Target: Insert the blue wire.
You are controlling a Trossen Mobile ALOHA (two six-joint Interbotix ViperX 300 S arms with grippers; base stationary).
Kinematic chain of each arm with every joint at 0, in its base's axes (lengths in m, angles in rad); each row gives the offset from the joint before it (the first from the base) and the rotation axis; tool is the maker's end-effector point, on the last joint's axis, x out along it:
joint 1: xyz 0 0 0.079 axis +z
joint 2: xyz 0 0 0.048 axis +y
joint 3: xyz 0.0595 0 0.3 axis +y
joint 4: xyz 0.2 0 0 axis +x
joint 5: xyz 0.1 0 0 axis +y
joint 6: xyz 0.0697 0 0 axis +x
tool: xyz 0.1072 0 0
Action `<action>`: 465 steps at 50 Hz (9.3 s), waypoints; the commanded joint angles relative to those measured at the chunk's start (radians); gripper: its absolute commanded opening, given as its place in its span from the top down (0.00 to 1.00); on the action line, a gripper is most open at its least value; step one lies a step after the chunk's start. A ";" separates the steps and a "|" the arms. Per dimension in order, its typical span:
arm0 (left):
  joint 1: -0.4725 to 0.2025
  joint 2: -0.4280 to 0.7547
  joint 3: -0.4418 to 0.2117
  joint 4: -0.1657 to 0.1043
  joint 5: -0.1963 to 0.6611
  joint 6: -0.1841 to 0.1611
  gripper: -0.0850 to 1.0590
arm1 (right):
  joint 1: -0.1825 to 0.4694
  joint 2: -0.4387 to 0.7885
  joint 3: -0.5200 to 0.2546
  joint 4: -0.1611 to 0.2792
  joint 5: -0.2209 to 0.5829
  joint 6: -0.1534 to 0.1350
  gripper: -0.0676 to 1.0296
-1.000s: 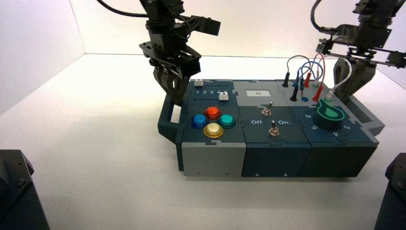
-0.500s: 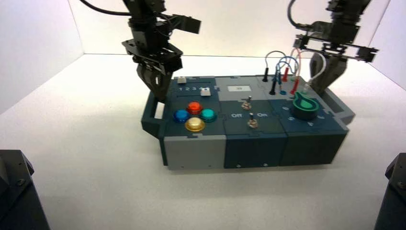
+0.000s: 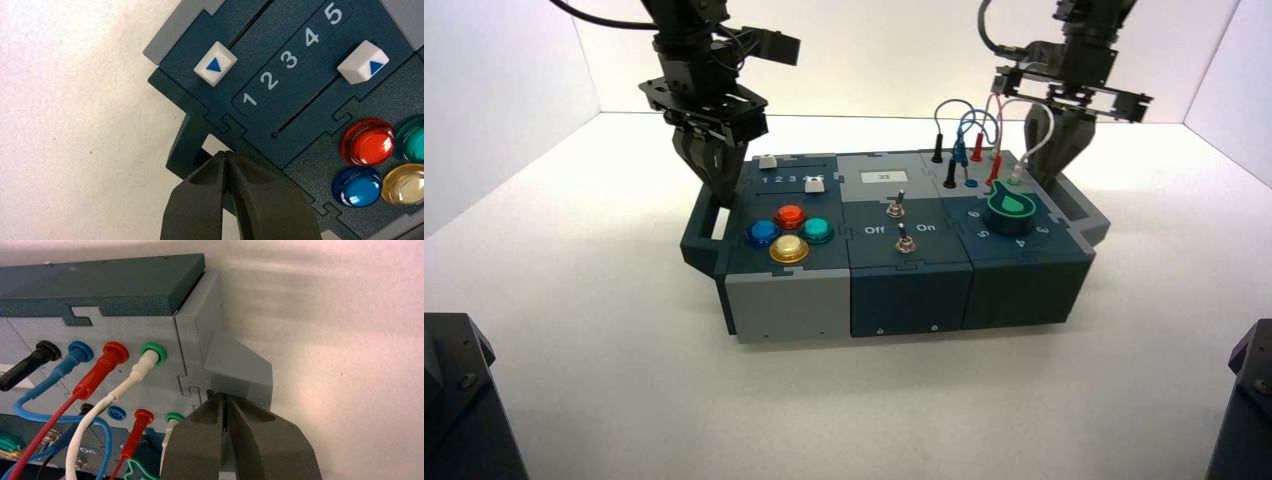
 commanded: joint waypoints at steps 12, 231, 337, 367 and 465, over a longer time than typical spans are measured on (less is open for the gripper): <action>-0.012 -0.026 -0.008 -0.006 -0.008 0.000 0.95 | 0.124 0.091 -0.137 0.055 0.011 0.005 0.96; -0.003 -0.281 -0.198 -0.011 0.006 -0.018 0.95 | 0.557 -0.376 0.348 0.043 -0.733 0.014 0.71; -0.003 -0.268 -0.179 -0.009 -0.005 -0.017 0.95 | 0.495 -0.310 0.267 -0.005 -0.790 0.023 0.69; 0.000 -0.261 -0.184 -0.009 -0.011 -0.017 0.95 | 0.502 -0.318 0.265 0.012 -0.759 0.029 0.69; 0.002 -0.275 -0.179 -0.008 -0.012 -0.005 0.95 | 0.518 -0.230 0.215 -0.012 -0.785 0.029 0.86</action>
